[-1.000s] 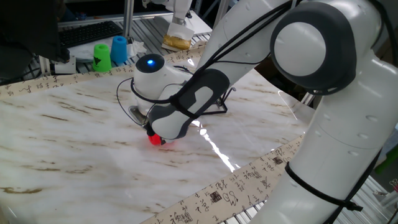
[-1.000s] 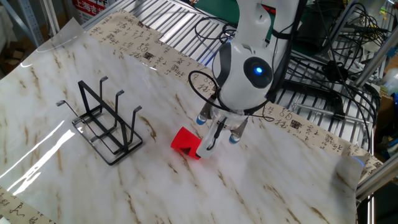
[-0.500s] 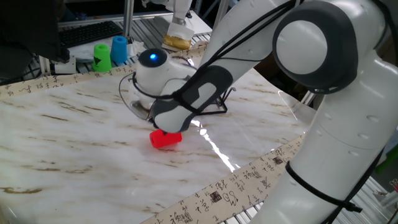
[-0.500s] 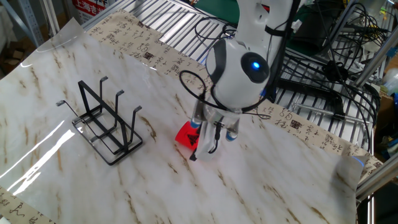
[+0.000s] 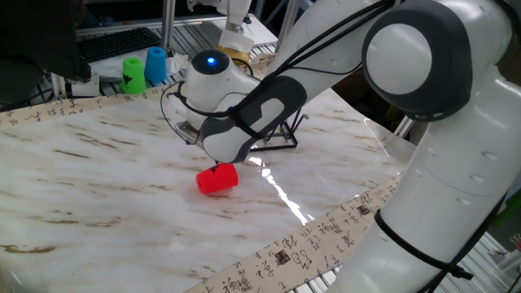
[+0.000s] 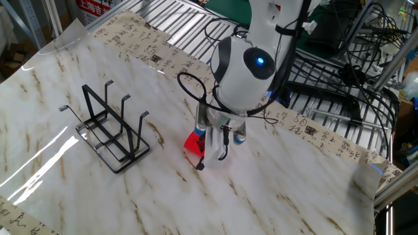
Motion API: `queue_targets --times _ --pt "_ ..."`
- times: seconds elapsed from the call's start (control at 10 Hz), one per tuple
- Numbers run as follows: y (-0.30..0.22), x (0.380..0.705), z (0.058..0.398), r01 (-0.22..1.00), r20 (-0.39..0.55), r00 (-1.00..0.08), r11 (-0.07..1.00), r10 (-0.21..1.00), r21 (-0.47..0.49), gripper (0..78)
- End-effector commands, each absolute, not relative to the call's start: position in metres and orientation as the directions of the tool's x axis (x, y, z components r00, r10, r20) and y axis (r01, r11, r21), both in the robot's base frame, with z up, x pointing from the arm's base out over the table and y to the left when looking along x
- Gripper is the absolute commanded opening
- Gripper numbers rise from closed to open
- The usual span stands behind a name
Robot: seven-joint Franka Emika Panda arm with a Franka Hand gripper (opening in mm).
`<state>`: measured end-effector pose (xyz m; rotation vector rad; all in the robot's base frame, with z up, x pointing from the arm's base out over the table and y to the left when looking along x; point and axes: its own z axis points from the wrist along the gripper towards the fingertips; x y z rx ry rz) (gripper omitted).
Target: Put the cup on the cup rack
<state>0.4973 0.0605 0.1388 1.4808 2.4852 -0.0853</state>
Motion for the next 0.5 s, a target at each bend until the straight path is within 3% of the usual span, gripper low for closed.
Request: queue_targets --times 0.1,0.5 --pt "0.0591 0.4995 0.142 0.927 -0.22 -0.344 0.367 0.913 0.076 77.4" --pt "0.0596 0.4992 0.1412 0.95 -0.209 -0.274 0.298 0.939 0.092 77.4"
